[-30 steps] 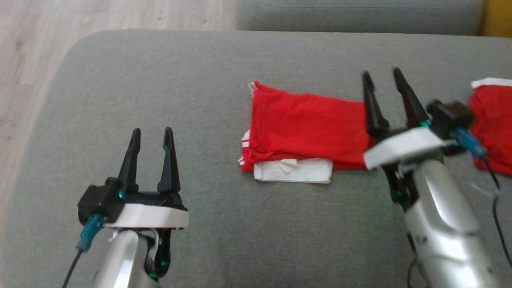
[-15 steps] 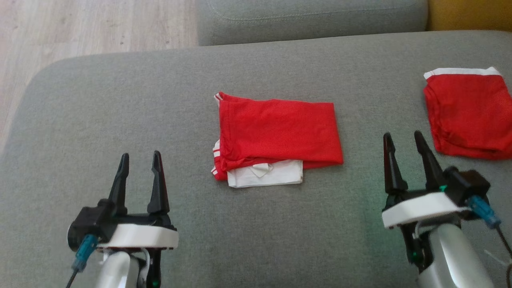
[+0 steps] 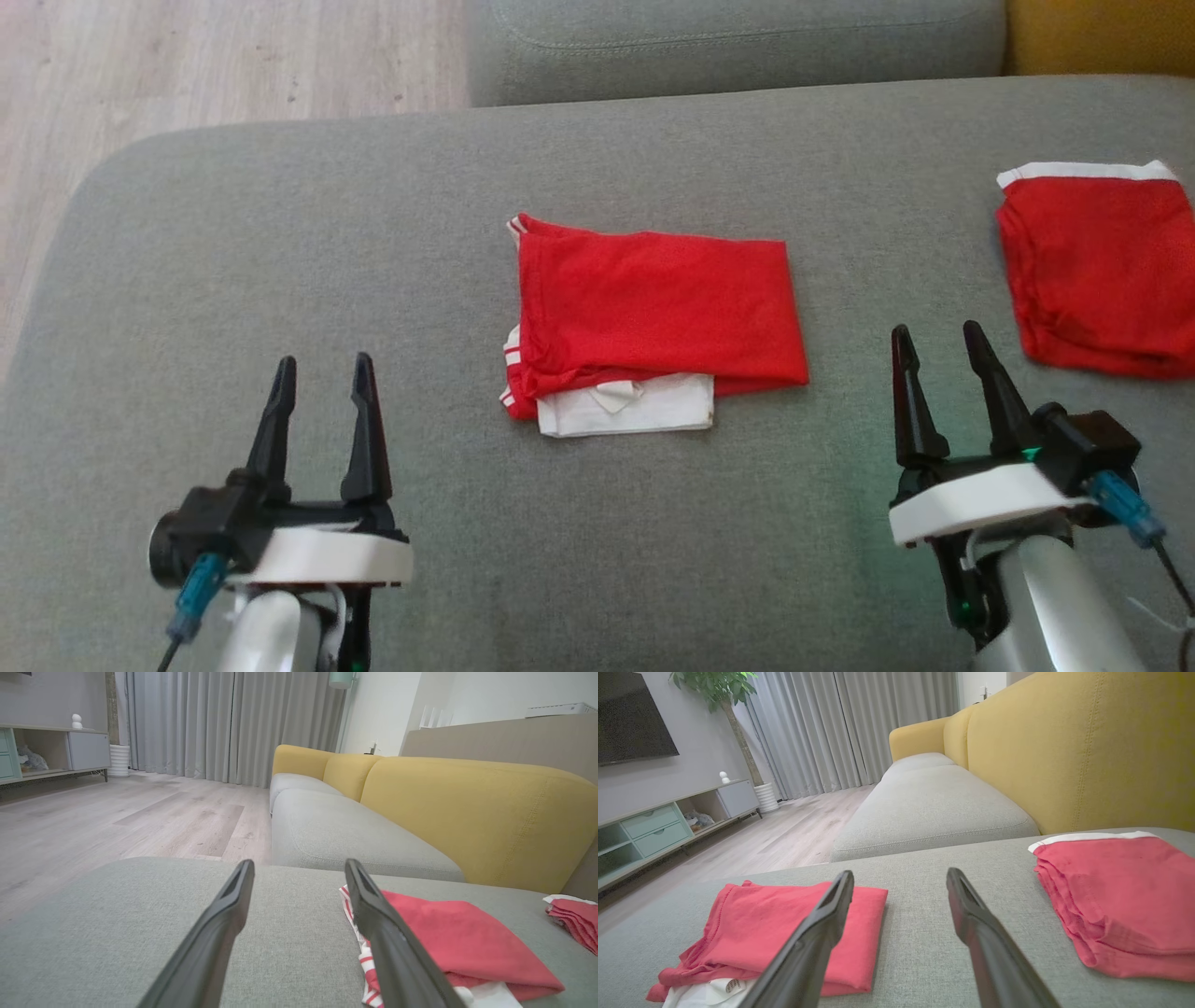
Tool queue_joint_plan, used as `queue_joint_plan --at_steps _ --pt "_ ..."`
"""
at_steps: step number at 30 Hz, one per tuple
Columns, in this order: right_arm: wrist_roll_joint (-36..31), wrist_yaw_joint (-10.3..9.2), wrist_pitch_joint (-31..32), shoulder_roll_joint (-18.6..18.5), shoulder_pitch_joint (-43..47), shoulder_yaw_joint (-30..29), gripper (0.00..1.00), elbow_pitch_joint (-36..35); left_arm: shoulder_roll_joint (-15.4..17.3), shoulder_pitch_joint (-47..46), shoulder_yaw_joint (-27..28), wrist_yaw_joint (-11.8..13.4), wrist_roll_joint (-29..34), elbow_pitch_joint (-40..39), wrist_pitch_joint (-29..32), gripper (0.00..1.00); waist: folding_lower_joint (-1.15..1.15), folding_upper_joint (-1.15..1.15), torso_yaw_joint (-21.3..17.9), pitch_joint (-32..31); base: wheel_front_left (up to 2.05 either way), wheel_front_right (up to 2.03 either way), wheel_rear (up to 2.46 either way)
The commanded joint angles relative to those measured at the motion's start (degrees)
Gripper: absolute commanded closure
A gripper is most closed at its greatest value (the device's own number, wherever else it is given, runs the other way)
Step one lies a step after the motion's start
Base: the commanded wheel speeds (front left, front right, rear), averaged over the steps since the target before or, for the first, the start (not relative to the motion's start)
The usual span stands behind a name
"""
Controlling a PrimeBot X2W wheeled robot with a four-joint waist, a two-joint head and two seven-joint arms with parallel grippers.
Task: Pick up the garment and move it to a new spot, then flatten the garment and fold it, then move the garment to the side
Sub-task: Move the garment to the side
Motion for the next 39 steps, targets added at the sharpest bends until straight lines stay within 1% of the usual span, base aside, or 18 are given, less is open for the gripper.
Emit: queue_joint_plan --at_steps 1,6,9,11,15,20,23,26,27,28,33,36,39 --pt "-0.54 -0.04 -0.53 -0.03 -1.69 1.42 0.00 -1.93 0.11 -1.35 1.40 0.05 0.61 -1.88 -0.37 0.00 0.00 0.00 0.22 0.03 0.00 0.00 0.00" --pt "-1.98 -0.04 1.03 -0.03 -4.03 2.19 0.00 -1.03 0.06 -2.47 0.08 -0.27 0.69 -1.84 -0.37 0.00 0.00 0.00 1.79 2.38 0.00 0.00 0.00" --pt "-1.71 -0.04 4.35 -0.03 -6.99 3.65 0.00 0.80 0.06 -3.76 -0.10 -0.17 0.53 -1.73 -0.37 0.00 0.00 0.00 3.09 4.39 0.00 0.00 0.00" --pt "-1.06 -0.04 5.93 -0.03 -9.23 3.57 0.00 2.58 0.05 -4.49 -0.41 -0.24 0.30 -1.55 -0.37 0.00 0.00 0.00 3.97 5.59 0.00 0.00 0.00" --pt "-0.60 -0.04 8.66 -0.03 -13.34 2.96 0.00 7.82 0.05 -5.71 -1.67 -0.44 -0.36 -1.12 -0.37 0.00 0.00 0.00 5.85 7.58 0.00 0.00 0.00" --pt "0.40 -0.04 12.17 -0.03 -17.75 1.45 0.00 16.25 0.05 -7.26 -2.91 -0.46 -1.36 -0.61 -0.37 0.00 0.00 0.00 8.06 9.43 0.00 0.00 0.00" --pt "-0.09 -0.04 13.34 -0.03 -20.04 0.06 0.00 21.39 0.04 -7.93 -3.68 -0.24 -1.90 -0.57 -0.37 0.00 0.00 0.00 9.07 10.16 0.00 0.00 0.00" --pt "0.37 -0.04 14.28 -0.03 -21.85 1.27 0.00 25.31 0.04 -8.52 -4.46 0.01 -2.28 -0.58 -0.37 0.00 0.00 0.00 9.79 10.68 0.00 0.00 0.00" --pt "0.55 -0.04 14.61 -0.03 -22.31 1.93 0.33 26.40 0.04 -8.68 -4.66 0.09 -2.14 -0.50 -0.37 0.00 0.00 0.00 9.90 10.72 0.00 0.00 0.00" --pt "0.05 -0.04 14.51 -0.03 -22.76 2.60 1.00 27.19 0.04 -8.85 -4.83 0.10 -1.88 -0.51 -0.37 0.00 0.00 0.00 9.91 10.70 0.00 0.00 0.00" --pt "-4.05 -0.04 11.09 -0.03 -24.23 3.63 1.00 28.52 0.04 -9.07 -5.16 0.24 -0.81 -1.08 -0.37 0.00 0.00 0.00 8.51 9.35 0.00 0.00 0.00" --pt "-8.11 -0.04 8.98 -0.03 -24.68 3.40 1.00 27.99 0.04 -8.83 -4.98 0.10 -0.10 -1.03 -0.37 0.00 0.00 0.00 6.65 7.98 0.00 0.00 0.00" --pt "-12.98 -0.04 8.20 -0.07 -24.58 3.57 1.00 26.63 0.04 -8.54 -5.09 -0.19 0.53 -0.95 -0.37 0.00 0.00 0.00 4.44 6.72 0.00 0.00 0.00"
